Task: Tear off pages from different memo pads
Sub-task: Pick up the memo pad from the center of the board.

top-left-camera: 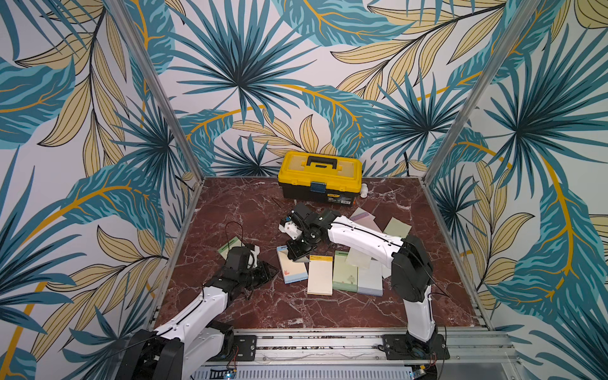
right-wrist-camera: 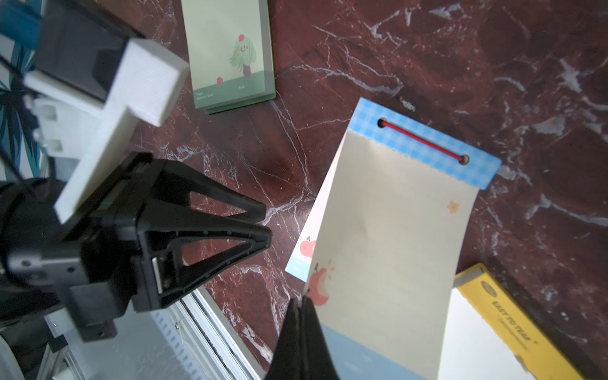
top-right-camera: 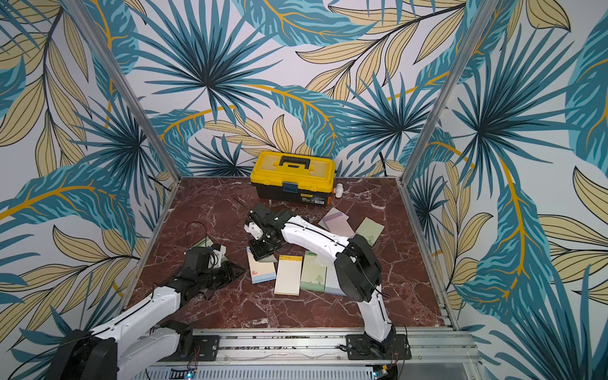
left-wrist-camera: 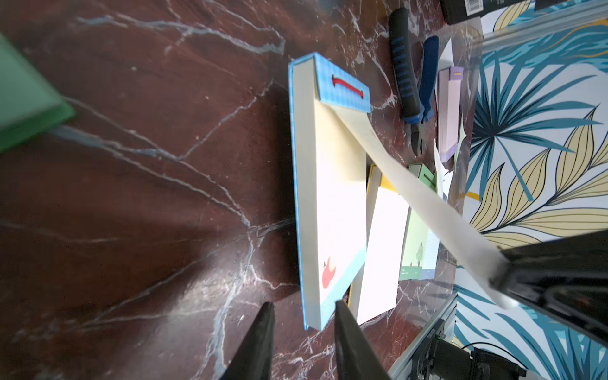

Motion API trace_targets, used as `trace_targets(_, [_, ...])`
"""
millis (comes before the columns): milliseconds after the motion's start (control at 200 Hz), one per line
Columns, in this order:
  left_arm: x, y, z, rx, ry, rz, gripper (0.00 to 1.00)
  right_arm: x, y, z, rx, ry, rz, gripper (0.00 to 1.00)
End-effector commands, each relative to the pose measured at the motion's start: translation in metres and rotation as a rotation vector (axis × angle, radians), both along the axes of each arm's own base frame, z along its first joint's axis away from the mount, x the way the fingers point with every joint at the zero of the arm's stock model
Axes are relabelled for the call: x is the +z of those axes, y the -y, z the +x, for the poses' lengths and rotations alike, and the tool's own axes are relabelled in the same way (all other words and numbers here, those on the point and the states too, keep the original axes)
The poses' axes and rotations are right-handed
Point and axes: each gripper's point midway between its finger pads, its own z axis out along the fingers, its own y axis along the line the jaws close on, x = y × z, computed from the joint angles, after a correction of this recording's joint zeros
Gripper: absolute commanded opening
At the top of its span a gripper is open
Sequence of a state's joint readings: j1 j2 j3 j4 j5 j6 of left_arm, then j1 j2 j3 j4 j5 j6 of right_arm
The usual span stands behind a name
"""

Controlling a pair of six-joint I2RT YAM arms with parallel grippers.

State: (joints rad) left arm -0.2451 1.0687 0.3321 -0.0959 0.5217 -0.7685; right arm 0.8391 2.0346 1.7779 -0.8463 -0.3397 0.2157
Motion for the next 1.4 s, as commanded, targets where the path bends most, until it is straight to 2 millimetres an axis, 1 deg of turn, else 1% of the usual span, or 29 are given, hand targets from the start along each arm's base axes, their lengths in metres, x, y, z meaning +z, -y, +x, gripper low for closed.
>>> trace_targets(0, [0.023,0.014,0.018,-0.080,0.123,-0.053,0.35,0.025,0.011,-0.017,0.124,0.010,0.009,0.00])
trace_targets(40, [0.026,0.017,0.021,-0.085,0.141,-0.070,0.38,0.029,0.012,-0.018,0.138,0.017,0.016,0.00])
trace_targets(135, [0.031,0.022,0.030,-0.081,0.181,-0.107,0.49,0.037,0.013,-0.022,0.161,0.023,0.033,0.00])
trace_targets(190, [0.032,0.023,0.034,-0.072,0.194,-0.117,0.50,0.039,0.013,-0.023,0.168,0.024,0.039,0.00])
trace_targets(316, [0.024,0.026,0.041,-0.052,0.168,-0.142,0.50,0.044,0.014,-0.025,0.171,0.028,0.056,0.00])
trace_targets(406, [0.014,0.030,0.043,-0.048,0.126,-0.145,0.50,0.047,0.013,-0.027,0.169,0.035,0.075,0.00])
trace_targets(501, [0.010,0.033,0.045,-0.038,0.115,-0.147,0.49,0.049,0.014,-0.028,0.164,0.044,0.087,0.00])
trace_targets(581, [0.013,0.035,0.048,-0.036,0.132,-0.152,0.44,0.051,0.017,-0.028,0.157,0.047,0.088,0.00])
trace_targets(646, [0.022,0.039,0.050,-0.053,0.166,-0.176,0.35,0.052,0.020,-0.028,0.150,0.050,0.082,0.00])
trace_targets(726, [0.034,0.045,0.050,-0.092,0.205,-0.196,0.21,0.054,0.027,-0.025,0.137,0.045,0.072,0.00])
trace_targets(776, [0.041,0.047,0.050,-0.117,0.224,-0.196,0.10,0.053,0.031,-0.026,0.135,0.044,0.056,0.00])
trace_targets(786, [0.042,0.047,0.049,-0.124,0.223,-0.195,0.07,0.053,0.037,-0.018,0.114,0.043,0.053,0.00])
trace_targets(821, [0.046,0.049,0.048,-0.142,0.231,-0.189,0.00,0.053,0.044,-0.013,0.100,0.042,0.046,0.00])
trace_targets(952, [0.056,0.051,0.043,-0.200,0.238,-0.157,0.00,0.053,0.061,-0.003,0.070,0.041,0.046,0.00])
trace_targets(1147, [0.067,0.052,0.035,-0.255,0.239,-0.129,0.00,0.060,0.072,0.008,0.050,0.046,0.081,0.00])
trace_targets(1277, [0.069,0.054,0.029,-0.301,0.219,-0.126,0.00,0.071,0.076,0.012,0.059,0.054,0.123,0.00])
trace_targets(1392, [0.067,0.054,0.025,-0.323,0.200,-0.109,0.00,0.084,0.075,0.007,0.102,0.040,0.169,0.00])
